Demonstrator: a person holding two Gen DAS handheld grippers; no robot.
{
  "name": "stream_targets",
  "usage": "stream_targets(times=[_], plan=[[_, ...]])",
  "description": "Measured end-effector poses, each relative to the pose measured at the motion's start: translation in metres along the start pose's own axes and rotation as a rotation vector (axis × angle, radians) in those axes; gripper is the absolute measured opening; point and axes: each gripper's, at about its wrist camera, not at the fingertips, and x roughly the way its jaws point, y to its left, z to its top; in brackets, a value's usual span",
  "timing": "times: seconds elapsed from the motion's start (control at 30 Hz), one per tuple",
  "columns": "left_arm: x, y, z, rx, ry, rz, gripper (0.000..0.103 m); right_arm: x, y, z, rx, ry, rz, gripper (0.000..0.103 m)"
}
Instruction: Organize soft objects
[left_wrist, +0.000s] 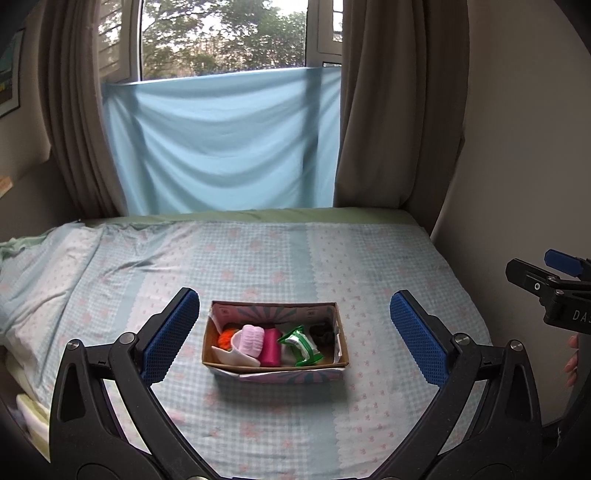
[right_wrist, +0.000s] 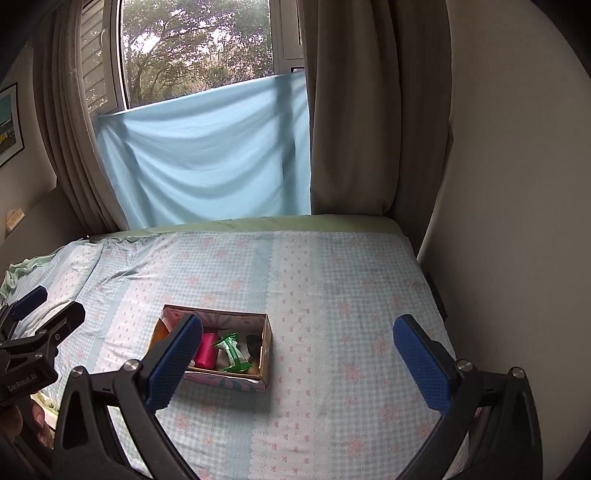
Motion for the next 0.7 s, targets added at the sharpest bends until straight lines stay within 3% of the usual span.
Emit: stream_targets(times=[0.7], plan=[[-0.0049, -0.002, 0.0042, 0.031, -0.023, 0.018, 0.103, 0.0025, -0.0042, 0.0044, 0.008, -0.012, 0.003, 0.103]])
